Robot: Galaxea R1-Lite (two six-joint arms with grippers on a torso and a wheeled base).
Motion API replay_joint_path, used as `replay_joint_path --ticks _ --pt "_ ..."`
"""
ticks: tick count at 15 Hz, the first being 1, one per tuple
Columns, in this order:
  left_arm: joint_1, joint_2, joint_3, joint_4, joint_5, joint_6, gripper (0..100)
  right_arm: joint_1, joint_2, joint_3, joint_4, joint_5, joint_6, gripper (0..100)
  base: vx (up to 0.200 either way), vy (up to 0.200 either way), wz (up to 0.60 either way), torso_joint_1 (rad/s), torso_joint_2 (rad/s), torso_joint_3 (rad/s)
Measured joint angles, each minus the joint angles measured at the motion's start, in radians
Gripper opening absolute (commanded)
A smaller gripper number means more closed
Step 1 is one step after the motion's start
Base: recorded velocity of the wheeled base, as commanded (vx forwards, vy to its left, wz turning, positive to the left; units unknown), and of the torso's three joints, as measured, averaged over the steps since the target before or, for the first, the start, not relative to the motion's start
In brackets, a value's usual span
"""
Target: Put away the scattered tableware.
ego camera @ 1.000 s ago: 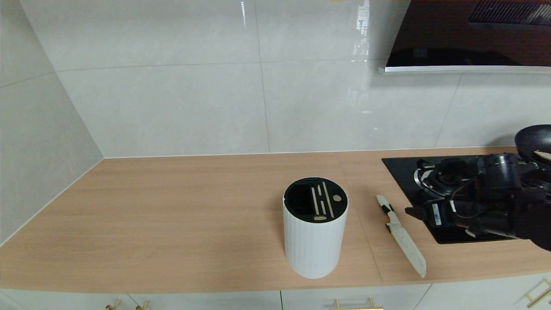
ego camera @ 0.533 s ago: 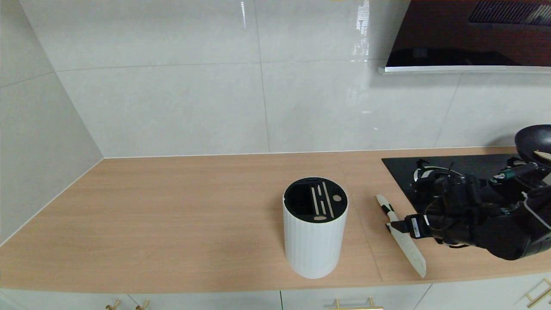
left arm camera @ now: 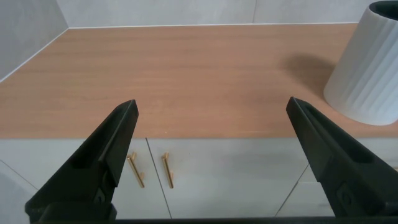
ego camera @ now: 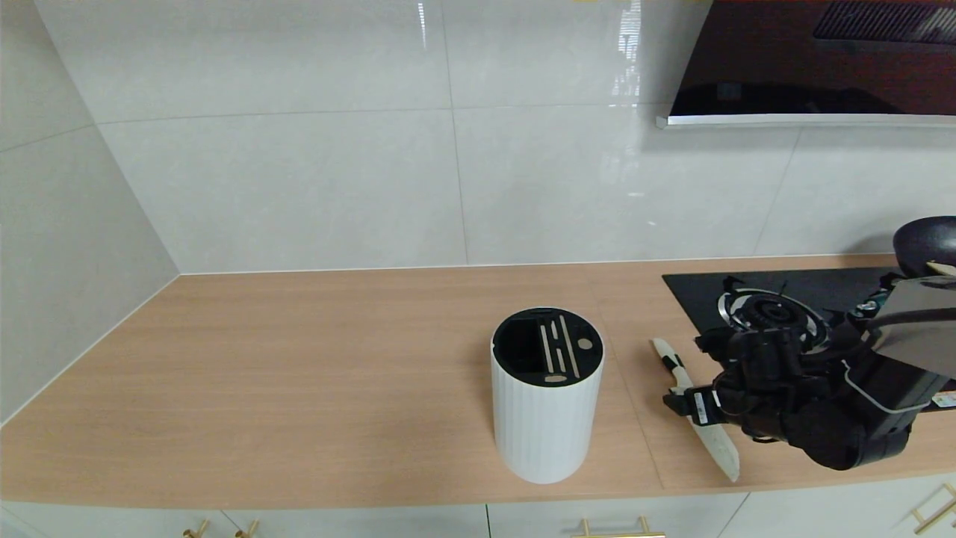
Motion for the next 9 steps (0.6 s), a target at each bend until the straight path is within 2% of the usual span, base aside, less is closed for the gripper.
replay_joint_path --ticks 9 --pt "0.0 0.0 0.0 0.0 0.0 0.0 100 -0.003 0.083 -0.021 -0.088 -0.002 -0.01 100 0.0 0.0 0.0 0.0 0.0 0.0"
